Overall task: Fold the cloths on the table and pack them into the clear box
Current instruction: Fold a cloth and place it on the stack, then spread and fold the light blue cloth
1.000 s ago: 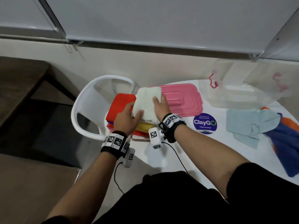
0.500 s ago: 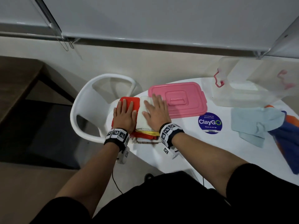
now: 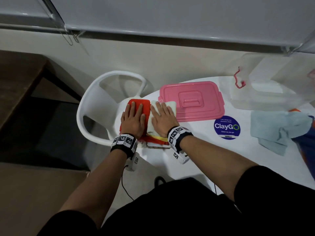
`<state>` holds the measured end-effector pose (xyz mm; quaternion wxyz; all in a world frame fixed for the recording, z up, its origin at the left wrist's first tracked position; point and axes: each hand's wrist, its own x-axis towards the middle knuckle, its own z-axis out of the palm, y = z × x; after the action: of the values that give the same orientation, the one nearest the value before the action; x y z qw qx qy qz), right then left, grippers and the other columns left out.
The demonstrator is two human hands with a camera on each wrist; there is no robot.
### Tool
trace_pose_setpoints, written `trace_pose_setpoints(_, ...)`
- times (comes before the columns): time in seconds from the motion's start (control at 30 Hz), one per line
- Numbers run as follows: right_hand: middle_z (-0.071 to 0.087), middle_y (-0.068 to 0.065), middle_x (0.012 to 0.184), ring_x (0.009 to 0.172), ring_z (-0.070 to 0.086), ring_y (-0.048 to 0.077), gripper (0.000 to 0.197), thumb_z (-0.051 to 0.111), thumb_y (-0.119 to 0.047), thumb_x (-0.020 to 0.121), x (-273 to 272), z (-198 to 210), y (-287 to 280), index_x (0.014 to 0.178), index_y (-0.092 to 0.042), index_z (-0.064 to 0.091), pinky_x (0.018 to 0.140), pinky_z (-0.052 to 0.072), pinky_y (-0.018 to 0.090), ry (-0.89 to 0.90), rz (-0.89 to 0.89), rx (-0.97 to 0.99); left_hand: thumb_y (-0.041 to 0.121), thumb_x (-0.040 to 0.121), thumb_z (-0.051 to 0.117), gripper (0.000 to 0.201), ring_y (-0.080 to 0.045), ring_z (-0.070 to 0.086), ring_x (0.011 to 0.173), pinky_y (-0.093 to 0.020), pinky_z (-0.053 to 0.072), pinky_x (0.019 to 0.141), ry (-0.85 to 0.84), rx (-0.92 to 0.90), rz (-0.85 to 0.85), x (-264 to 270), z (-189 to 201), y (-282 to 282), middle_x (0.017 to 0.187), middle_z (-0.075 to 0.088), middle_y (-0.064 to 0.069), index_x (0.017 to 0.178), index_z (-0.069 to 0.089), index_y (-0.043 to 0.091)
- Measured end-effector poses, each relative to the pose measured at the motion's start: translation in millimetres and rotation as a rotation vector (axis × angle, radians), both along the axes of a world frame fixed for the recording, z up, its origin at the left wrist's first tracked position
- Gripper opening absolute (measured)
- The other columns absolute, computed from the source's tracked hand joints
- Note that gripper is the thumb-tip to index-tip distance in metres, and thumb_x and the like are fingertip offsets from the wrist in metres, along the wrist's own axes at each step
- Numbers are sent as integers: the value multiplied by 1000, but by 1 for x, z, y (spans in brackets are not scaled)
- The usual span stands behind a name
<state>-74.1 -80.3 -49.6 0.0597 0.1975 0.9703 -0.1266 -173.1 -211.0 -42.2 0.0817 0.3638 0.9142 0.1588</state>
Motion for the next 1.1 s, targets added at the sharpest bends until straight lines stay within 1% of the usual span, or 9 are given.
trace_pose_setpoints(0.1, -6, 6, 165, 152, -6, 26, 60, 18, -38, 105, 1, 4, 1, 158, -19, -1, 123, 1, 45, 28, 18, -33, 48, 94, 14, 65, -27, 9, 151, -50, 15, 119, -11, -14, -8, -1, 5, 1, 163, 16, -9, 154, 27, 24)
trace_pose_setpoints(0.2, 0, 3, 166, 152, -2, 21, 62, 25, -38, 105, 1, 11, 3, 158, -17, 0, 124, 3, 40, 136, 14, -216, 48, 94, 13, 66, -25, 8, 151, -49, 12, 120, -27, -44, -18, -3, 16, 2, 163, 13, -7, 155, 23, 24)
trace_pose_setpoints(0.3, 20, 6, 163, 151, 13, 23, 57, 33, -29, 105, 8, 24, 9, 157, -14, 16, 123, 13, 41, 377, -37, -395, 47, 95, 14, 65, -26, 11, 150, -51, 7, 120, -18, 36, 26, -3, 32, 3, 162, 21, -6, 154, 27, 24)
trace_pose_setpoints(0.4, 40, 11, 154, 145, 29, 26, 47, 38, -23, 105, 27, 38, 20, 150, -13, 35, 120, 22, 38, 612, -226, -439, 45, 98, 19, 58, -28, 16, 149, -51, 4, 120, 64, 197, 105, 7, 50, 8, 155, 36, -5, 145, 42, 21)
trace_pose_setpoints(0.53, 58, 7, 135, 125, 48, 25, 38, 50, -17, 98, 73, 35, 50, 136, -11, 52, 107, 39, 41, 773, -454, -366, 37, 98, 40, 36, -28, 29, 144, -49, 19, 117, 206, 436, 18, 47, 64, 29, 139, 55, -4, 120, 63, 21)
trace_pose_setpoints(0.67, 61, 6, 129, 121, 50, 24, 38, 58, -18, 95, 142, 17, 82, 133, -12, 53, 103, 41, 39, 688, -632, -317, 27, 89, 57, 17, -29, 50, 124, -41, 38, 101, 172, 631, -293, 112, 53, 69, 112, 68, 0, 92, 71, 18)
trace_pose_setpoints(0.83, 60, 10, 126, 123, 45, 31, 41, 61, -15, 85, 247, -10, 125, 126, -15, 57, 99, 38, 40, 384, -813, -203, 22, 84, 64, 7, -22, 60, 93, -42, 46, 84, -86, 549, -452, 193, 18, 109, 92, 70, 8, 84, 71, 21)
trace_pose_setpoints(0.93, 58, 7, 124, 125, 42, 28, 36, 62, -16, 83, 313, -22, 149, 118, -17, 62, 96, 33, 37, 246, -880, -134, 35, 85, 56, 18, -20, 58, 94, -39, 47, 85, -250, 404, -438, 225, -6, 128, 91, 70, 10, 86, 71, 26)
trace_pose_setpoints(1.1, 57, 5, 124, 124, 41, 27, 35, 63, -14, 79, 388, -22, 188, 114, -19, 63, 95, 32, 37, 176, -953, -60, 37, 82, 54, 23, -22, 57, 99, -26, 39, 85, -406, 185, -426, 263, -28, 174, 98, 71, 6, 90, 73, 25)
